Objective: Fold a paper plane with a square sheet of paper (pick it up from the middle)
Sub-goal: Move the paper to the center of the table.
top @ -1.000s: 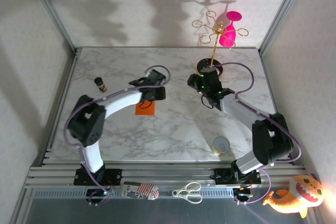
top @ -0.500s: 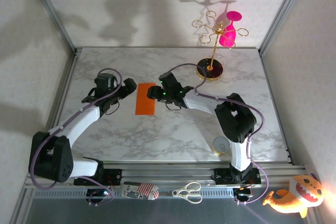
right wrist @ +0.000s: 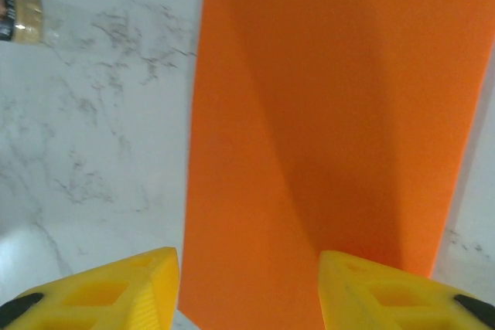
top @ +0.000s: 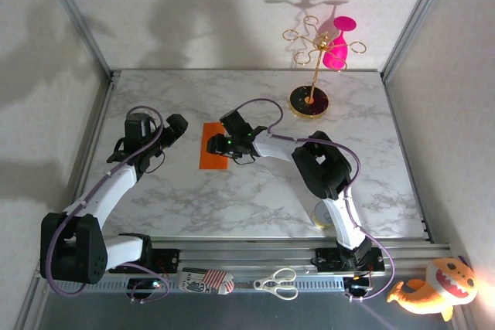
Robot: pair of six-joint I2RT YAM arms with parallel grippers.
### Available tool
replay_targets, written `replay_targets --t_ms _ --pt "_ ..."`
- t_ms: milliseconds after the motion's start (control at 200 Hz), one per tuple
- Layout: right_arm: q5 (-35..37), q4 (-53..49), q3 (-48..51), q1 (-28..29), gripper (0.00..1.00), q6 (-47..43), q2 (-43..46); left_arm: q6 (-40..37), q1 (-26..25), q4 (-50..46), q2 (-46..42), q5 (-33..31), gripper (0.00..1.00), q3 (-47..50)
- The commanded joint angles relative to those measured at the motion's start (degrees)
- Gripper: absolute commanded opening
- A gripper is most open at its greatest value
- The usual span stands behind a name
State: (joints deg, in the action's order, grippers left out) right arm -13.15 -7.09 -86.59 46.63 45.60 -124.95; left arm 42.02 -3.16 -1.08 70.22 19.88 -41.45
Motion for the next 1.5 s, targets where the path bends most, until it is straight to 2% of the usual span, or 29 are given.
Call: replay_targets --t_ms 0,225,441,536,681,826,1157,1397,1497 --pt "0.5 -4.1 -0.1 -0.3 0.50 -1.6 -0.7 1.1 0.4 2.2 1.3 2.7 0.99 0.5" --pt "1.2 -4.2 12.2 -3.7 0.49 -5.5 5.7 1.4 -0.3 4.1 4.5 6.6 1.00 0.4" --pt "-0.8 0.0 24.2 -6.6 0.49 -11.0 14.3 1.7 -3.9 4.8 8.5 10.1 0.99 0.1" --pt "-5.5 4.1 24.9 -8.6 0.49 -8.7 18.0 2.8 -6.1 4.8 9.8 11.2 0.99 0.6" --pt "-2.6 11.4 28.6 -8.9 0.51 -1.1 23.8 5.7 -10.6 6.3 9.9 11.9 0.99 3.5" --pt "3.3 8.3 27.9 -9.1 0.50 1.8 22.8 8.0 -14.1 8.2 10.9 13.1 0.99 5.4" --pt "2.5 5.7 23.6 -9.1 0.47 2.0 16.3 12.7 -19.4 12.7 16.2 13.9 0.96 5.8" --pt "4.1 2.7 23.5 -9.2 0.46 2.6 13.9 14.6 -21.4 14.2 20.6 16.0 0.82 4.5" --pt "4.5 1.5 23.8 -9.3 0.42 2.7 13.3 14.6 -22.0 14.0 21.6 16.6 0.75 3.9"
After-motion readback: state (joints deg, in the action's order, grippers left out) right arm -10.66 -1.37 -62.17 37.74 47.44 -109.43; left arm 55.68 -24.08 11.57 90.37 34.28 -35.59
